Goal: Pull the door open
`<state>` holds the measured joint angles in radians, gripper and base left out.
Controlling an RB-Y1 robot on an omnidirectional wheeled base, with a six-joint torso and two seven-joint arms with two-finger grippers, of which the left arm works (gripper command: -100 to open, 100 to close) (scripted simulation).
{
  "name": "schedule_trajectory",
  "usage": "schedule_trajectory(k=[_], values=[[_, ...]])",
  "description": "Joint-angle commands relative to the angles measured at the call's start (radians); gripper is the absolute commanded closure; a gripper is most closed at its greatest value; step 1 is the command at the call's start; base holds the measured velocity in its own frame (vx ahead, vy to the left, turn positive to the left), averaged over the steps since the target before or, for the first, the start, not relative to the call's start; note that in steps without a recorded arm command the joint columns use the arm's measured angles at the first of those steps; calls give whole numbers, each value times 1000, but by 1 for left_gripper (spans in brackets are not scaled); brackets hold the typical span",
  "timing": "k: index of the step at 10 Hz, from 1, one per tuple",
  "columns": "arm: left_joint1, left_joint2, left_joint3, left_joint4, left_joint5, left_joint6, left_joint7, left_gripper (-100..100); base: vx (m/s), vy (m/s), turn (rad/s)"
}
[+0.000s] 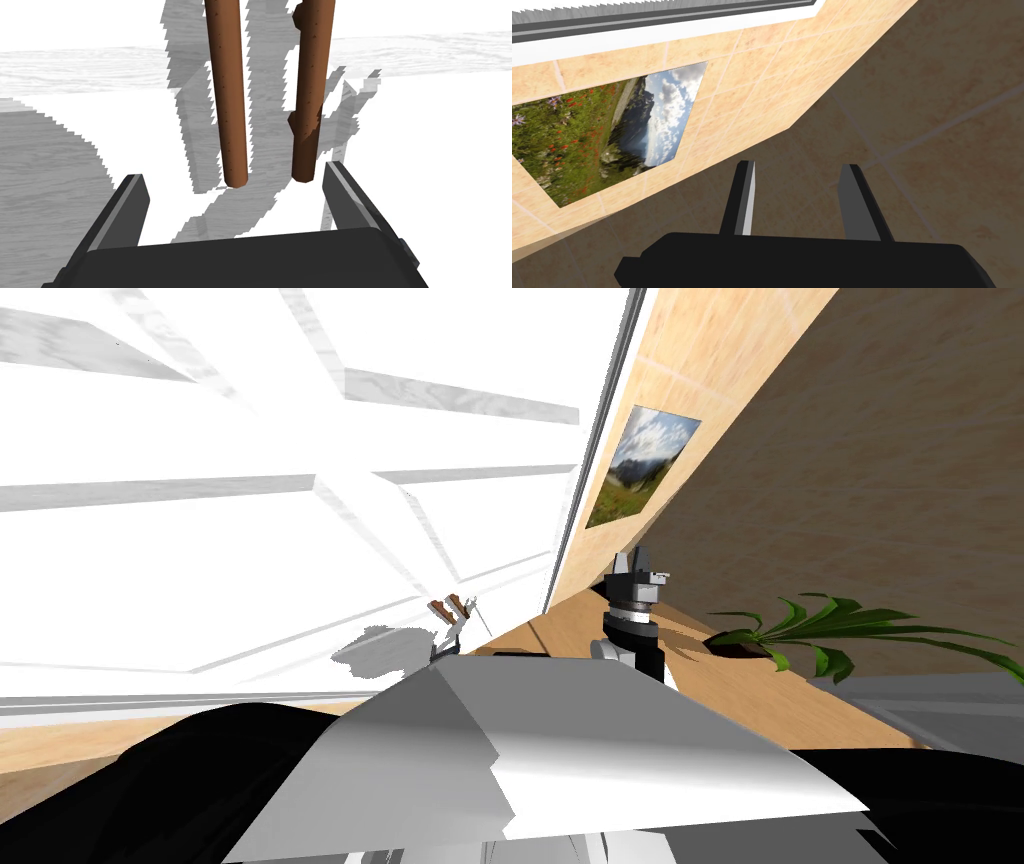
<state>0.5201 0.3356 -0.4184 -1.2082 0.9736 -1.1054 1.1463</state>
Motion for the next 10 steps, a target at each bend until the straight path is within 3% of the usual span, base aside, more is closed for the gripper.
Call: schedule_trajectory(k=[1,5,9,10], values=[[0,0,0,0,0,0,0,-100,78,46,-26],[38,16,10,36,13,1,14,-100,-135,-33,79],[84,49,38,94,35,8,39,-100,-177,-47,110],[84,49,38,94,35,8,39,-100,-92,-20,56]])
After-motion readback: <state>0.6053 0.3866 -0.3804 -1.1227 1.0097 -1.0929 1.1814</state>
